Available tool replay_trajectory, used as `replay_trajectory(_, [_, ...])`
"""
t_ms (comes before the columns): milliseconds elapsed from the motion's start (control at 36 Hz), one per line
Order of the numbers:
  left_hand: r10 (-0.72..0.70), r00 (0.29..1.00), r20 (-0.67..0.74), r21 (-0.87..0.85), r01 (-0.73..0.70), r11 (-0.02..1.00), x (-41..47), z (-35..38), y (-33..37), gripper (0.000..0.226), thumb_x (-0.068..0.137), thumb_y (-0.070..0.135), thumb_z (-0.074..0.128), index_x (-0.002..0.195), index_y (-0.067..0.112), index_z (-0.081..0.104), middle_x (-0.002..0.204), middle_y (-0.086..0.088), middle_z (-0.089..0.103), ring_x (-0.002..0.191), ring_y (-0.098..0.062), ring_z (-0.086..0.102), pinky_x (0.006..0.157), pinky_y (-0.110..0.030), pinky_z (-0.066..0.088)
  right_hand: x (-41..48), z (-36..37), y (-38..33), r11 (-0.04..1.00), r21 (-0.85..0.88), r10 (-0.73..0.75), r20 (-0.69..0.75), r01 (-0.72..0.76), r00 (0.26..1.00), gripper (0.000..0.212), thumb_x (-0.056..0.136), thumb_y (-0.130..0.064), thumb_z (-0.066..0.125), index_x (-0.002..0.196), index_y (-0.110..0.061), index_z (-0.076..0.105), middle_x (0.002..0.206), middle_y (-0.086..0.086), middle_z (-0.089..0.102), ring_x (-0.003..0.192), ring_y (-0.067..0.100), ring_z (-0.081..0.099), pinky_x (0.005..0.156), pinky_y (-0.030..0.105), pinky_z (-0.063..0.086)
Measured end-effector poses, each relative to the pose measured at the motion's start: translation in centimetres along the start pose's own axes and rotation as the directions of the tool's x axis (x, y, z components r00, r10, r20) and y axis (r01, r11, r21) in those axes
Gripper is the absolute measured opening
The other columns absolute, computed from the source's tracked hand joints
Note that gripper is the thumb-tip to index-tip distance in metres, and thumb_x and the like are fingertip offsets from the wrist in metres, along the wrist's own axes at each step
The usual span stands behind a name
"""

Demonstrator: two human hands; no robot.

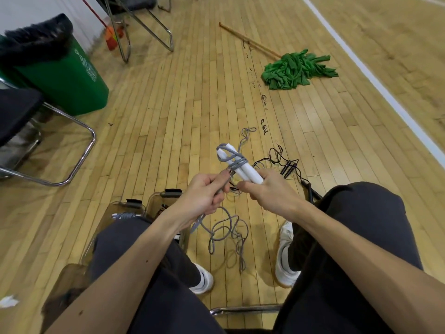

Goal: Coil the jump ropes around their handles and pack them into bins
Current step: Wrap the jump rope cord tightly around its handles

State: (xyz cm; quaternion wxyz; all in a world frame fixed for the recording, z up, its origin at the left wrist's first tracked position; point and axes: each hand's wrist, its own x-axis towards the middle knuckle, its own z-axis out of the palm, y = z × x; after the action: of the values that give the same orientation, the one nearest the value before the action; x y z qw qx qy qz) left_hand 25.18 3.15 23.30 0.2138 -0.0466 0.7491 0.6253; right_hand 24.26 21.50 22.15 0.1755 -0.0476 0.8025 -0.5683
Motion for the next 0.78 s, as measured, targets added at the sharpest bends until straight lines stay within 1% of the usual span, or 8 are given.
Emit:
replay_trajectory(139, [-0.021,1.0,0.023,0.037,0.02,0.999,-0.4,-0.5,-0.2,0.038,0.104,0.039,0.046,0.082,0.01,0.057,0.05,0.001,0.041,0.038,-0.011,0.032,0.037,-0.021,0.027,0.8,0.1,0.2,0.999,-0.011,0.04,-0.056,-0.04,0.998,0.022,0.092,-0.026,0.068,0.081,-0.009,0.06,0.066,0.005,0.048,0.055,0.019,0.038,0.055,0.034,0.032])
replay_trajectory(250, [-0.056,0.997,0.062,0.082,0.051,0.995,-0.9,-0.6,-0.5,0.037,0.104,0.039,0.046,0.083,0.01,0.057,0.05,0.002,0.039,0.038,-0.01,0.032,0.037,-0.021,0.028,1.6,-0.7,0.5,0.995,-0.02,0.095,-0.13,-0.098,0.987,0.013,0.093,-0.026,0.067,0.087,-0.016,0.063,0.069,0.004,0.052,0.055,0.017,0.041,0.052,0.03,0.033])
replay_trajectory(333, [-0.05,0.997,0.054,0.169,0.04,0.985,-1.2,-0.4,-0.5,0.039,0.105,0.038,0.044,0.082,0.009,0.058,0.05,0.001,0.037,0.038,-0.01,0.029,0.037,-0.019,0.025,2.1,-0.6,1.0,0.986,-0.093,0.127,-0.13,-0.139,0.983,0.019,0.093,-0.028,0.065,0.094,-0.009,0.066,0.069,0.004,0.052,0.053,0.018,0.04,0.053,0.031,0.033])
replay_trajectory(417, [-0.015,0.998,0.054,0.269,-0.001,0.963,-1.5,-0.4,-0.3,0.038,0.106,0.036,0.044,0.082,0.01,0.059,0.049,0.002,0.036,0.041,-0.011,0.028,0.041,-0.021,0.026,2.2,-0.4,1.1,0.98,-0.11,0.152,-0.129,-0.167,0.98,0.025,0.094,-0.029,0.066,0.096,-0.004,0.066,0.069,0.005,0.051,0.054,0.018,0.04,0.053,0.031,0.032])
replay_trajectory(556, [-0.011,0.997,0.076,0.385,-0.019,0.923,-1.8,-1.0,0.6,0.027,0.103,0.034,0.053,0.086,0.016,0.064,0.05,0.007,0.037,0.044,-0.011,0.031,0.046,-0.025,0.027,2.5,-0.6,1.4,0.974,-0.148,0.156,-0.112,-0.172,0.981,0.024,0.095,-0.029,0.066,0.095,-0.005,0.065,0.069,0.005,0.051,0.055,0.018,0.042,0.054,0.032,0.035])
replay_trajectory(639, [0.0,0.997,0.081,0.503,-0.041,0.864,-2.3,-1.3,1.2,0.023,0.1,0.037,0.057,0.095,0.016,0.066,0.046,0.012,0.04,0.04,-0.003,0.036,0.051,-0.028,0.03,2.8,-0.5,1.7,0.97,-0.157,0.169,-0.1,-0.184,0.98,0.022,0.096,-0.029,0.066,0.09,-0.008,0.063,0.068,0.004,0.05,0.053,0.016,0.042,0.052,0.03,0.035])
replay_trajectory(694, [0.032,0.996,0.083,0.573,-0.074,0.816,-2.7,-1.2,1.6,0.025,0.1,0.039,0.056,0.1,0.017,0.067,0.049,0.011,0.041,0.04,-0.004,0.036,0.052,-0.029,0.032,2.9,-0.4,1.8,0.967,-0.173,0.173,-0.101,-0.189,0.98,0.024,0.096,-0.03,0.066,0.087,-0.008,0.063,0.067,0.003,0.05,0.052,0.015,0.041,0.049,0.028,0.034])
replay_trajectory(778, [0.057,0.993,0.1,0.661,-0.109,0.743,-3.3,-1.0,2.4,0.027,0.101,0.041,0.053,0.097,0.017,0.067,0.053,0.006,0.04,0.042,-0.009,0.034,0.051,-0.028,0.032,3.2,-0.2,2.1,0.962,-0.164,0.21,-0.071,-0.22,0.975,0.027,0.096,-0.03,0.065,0.096,-0.003,0.064,0.071,0.006,0.051,0.054,0.017,0.042,0.048,0.03,0.035])
